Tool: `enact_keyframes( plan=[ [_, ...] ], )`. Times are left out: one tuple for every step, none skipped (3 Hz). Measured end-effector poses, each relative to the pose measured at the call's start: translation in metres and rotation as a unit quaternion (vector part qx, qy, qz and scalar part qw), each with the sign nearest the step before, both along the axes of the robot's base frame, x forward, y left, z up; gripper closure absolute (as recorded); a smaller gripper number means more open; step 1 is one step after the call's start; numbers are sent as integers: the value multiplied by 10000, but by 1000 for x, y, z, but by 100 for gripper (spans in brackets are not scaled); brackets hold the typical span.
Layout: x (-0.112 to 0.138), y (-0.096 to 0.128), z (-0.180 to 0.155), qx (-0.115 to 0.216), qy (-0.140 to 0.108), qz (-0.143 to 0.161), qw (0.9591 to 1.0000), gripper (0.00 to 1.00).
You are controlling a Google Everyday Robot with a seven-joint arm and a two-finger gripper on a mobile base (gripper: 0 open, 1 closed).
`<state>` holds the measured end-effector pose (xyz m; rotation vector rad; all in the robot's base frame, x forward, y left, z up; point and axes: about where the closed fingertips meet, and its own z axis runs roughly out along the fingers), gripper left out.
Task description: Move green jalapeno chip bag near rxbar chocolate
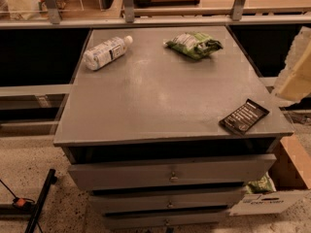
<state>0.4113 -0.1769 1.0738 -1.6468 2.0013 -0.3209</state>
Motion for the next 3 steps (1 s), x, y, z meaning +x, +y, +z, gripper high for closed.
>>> enact_keyframes(
  plan=[
    [0,0,0,-1,-1,1,10000,0],
    [0,6,9,-80,-141,115,9998,0],
    [29,2,7,-137,-390,272,9988,0]
  ],
)
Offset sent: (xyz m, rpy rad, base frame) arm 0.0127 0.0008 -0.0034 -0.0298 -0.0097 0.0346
